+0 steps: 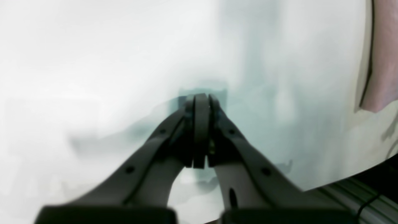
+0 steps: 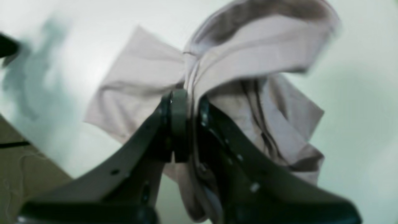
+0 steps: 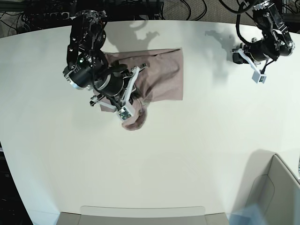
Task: Fold the T-shirt properly
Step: 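Fold the grasped strip end over toward the left gripper with the right gripper, then press the folded bundle flat with the right gripper and release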
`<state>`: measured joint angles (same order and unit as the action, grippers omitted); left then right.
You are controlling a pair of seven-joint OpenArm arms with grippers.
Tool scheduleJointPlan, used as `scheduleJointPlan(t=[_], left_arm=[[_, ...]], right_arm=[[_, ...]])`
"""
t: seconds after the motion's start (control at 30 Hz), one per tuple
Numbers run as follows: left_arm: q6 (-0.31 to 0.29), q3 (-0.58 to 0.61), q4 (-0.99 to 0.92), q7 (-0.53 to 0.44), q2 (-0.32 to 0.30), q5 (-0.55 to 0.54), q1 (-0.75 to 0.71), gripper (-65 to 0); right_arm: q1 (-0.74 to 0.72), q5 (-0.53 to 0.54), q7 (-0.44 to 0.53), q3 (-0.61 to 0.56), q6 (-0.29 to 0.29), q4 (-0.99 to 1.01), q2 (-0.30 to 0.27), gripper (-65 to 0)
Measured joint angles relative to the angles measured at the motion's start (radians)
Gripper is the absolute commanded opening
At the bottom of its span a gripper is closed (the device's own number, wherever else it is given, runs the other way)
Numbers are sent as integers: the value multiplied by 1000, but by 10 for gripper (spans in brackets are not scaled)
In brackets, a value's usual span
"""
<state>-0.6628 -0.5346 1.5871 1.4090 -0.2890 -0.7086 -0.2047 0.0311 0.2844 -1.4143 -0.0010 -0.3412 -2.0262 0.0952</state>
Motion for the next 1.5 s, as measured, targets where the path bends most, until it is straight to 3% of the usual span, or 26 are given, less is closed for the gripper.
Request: scheduleJointPlan(t=[0.2,0.57,0.8,0.93,1.1,1.2,1.37,1.5], left_arm=[[0,3,0,-2,2,0,0,-650],[0,3,-1,-3,4,0,3,-650],[0,3,-1,-2,4,0,2,-650],[0,3,-1,-3,4,0,5,-650],[0,3,-1,-3,4,0,5,-650],[0,3,-1,-3,4,0,5,-650],[0,3,-1,-3,4,0,5,-650],[0,3,-1,-3,10,0,5,-650]], right_arm=[[2,-11,1,-53,111,5,20,-650],[0,-11,5,-154,125,157,19,-650],[-9,-13,5,-178,124,164,18,-451],[-9,-1,47,-276,122,134,19,-415],[-32,33,111,-484,122,137,18,-415],[-35,38,121,-521,125,136,19,-416],[-26,27,111,-368,127,45,1,-446],[-3,28,55,-240,129,-21,-51,-590]])
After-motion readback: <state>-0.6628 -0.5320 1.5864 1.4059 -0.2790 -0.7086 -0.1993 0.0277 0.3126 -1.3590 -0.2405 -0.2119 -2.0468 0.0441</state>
